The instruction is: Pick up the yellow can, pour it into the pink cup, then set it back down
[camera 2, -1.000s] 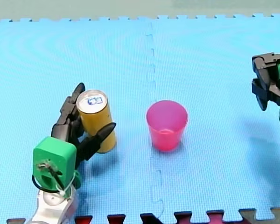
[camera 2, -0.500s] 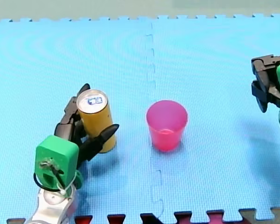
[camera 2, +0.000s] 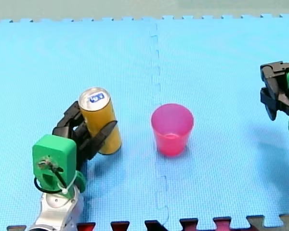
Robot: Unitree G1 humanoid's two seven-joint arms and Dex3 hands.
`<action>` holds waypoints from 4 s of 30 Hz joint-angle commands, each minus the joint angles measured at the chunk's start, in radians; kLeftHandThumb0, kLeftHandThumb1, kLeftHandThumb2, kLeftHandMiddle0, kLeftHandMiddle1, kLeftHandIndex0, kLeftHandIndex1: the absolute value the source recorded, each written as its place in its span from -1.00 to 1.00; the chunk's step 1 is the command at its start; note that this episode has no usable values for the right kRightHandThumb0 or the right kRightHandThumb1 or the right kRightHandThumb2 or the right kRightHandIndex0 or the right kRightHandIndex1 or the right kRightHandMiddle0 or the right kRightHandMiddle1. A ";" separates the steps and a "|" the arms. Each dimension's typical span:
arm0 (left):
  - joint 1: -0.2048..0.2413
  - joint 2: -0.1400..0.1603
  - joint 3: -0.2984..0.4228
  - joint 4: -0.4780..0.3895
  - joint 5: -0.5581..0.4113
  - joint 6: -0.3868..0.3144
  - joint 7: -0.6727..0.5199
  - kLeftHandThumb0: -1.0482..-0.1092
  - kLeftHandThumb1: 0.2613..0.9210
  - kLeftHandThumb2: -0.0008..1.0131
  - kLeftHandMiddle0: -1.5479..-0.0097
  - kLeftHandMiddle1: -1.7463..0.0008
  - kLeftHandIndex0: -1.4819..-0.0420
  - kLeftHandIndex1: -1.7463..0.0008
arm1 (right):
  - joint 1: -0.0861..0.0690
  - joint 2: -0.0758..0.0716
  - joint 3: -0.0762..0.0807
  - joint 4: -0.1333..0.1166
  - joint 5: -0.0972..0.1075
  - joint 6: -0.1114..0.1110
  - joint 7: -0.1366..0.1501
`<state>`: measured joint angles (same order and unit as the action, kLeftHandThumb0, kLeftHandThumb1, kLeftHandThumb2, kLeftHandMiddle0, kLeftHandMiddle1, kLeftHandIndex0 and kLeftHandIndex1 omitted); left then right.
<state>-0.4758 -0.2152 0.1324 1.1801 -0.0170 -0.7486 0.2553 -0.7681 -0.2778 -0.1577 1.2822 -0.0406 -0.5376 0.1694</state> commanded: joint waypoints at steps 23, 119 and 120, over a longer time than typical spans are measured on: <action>0.000 0.038 -0.034 0.007 0.102 -0.034 0.138 0.40 0.87 -0.99 -0.65 0.95 -0.58 1.00 | -0.010 0.009 0.000 0.008 -0.005 -0.006 -0.012; -0.276 0.219 -0.483 0.032 0.648 0.183 0.670 0.31 0.89 -1.00 -0.74 0.98 -0.59 1.00 | 0.033 0.073 0.004 0.013 -0.003 -0.147 0.049; -0.280 0.221 -0.491 0.039 0.656 0.183 0.683 0.32 0.87 -1.00 -0.75 0.98 -0.59 1.00 | 0.034 0.074 0.002 0.014 -0.002 -0.149 0.051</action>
<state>-0.7396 -0.0030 -0.3481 1.2118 0.6306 -0.5607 0.9184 -0.7384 -0.2038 -0.1514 1.2949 -0.0483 -0.6784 0.2171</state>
